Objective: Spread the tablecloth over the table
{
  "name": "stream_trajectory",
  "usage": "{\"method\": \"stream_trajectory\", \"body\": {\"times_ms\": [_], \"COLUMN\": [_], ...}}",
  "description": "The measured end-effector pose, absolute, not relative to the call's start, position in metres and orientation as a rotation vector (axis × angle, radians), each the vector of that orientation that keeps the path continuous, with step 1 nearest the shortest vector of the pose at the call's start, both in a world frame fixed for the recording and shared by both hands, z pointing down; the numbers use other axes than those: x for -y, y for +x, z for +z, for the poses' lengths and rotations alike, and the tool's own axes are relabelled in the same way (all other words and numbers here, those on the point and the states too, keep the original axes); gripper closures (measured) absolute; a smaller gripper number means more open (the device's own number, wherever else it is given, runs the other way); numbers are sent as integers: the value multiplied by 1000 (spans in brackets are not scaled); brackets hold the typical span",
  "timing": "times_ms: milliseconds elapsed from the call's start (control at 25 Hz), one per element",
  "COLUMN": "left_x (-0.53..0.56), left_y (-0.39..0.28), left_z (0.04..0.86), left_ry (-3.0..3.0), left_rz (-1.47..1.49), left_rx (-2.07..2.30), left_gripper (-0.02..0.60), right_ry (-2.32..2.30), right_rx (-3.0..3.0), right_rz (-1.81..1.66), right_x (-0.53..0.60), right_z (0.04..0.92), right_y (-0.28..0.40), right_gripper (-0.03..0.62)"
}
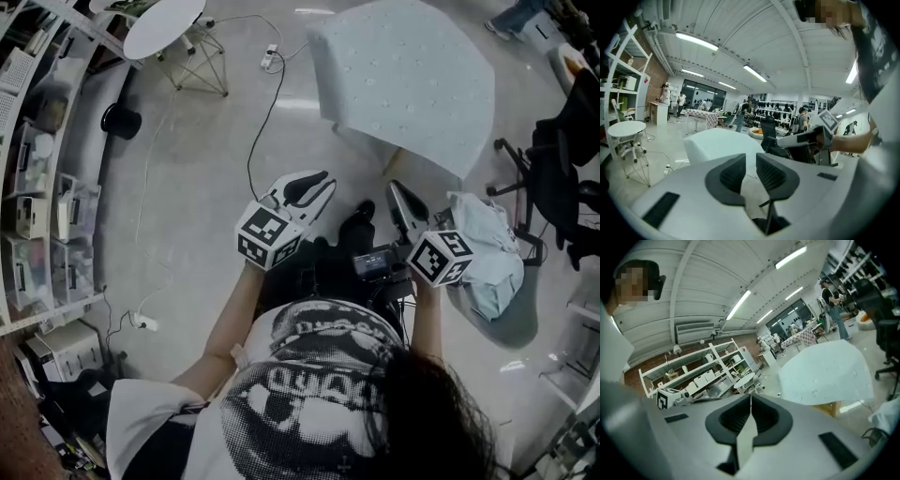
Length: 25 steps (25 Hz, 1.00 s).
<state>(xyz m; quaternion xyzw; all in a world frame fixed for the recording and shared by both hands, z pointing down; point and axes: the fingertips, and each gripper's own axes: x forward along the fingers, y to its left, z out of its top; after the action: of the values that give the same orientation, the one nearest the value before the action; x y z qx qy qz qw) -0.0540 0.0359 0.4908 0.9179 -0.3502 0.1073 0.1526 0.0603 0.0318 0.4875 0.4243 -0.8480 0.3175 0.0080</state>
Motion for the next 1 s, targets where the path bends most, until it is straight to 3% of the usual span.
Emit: {"method": "stream_trajectory", "body": {"times_ms": [520, 1000], "left_x": [-53, -57], "left_y": [-53, -38], "left_z": [471, 456], "left_ry": [2723, 2790], "left_rz": [334, 328], "left_rx": [956, 941], "left_gripper": [568, 569], "right_ry": [1371, 1474], "right_rx": [2679, 2651], "right_rz": [433, 338], "right_x": [-41, -42], "right_z": [447, 439], "right_y": [58, 82], "right_gripper": [599, 599]}}
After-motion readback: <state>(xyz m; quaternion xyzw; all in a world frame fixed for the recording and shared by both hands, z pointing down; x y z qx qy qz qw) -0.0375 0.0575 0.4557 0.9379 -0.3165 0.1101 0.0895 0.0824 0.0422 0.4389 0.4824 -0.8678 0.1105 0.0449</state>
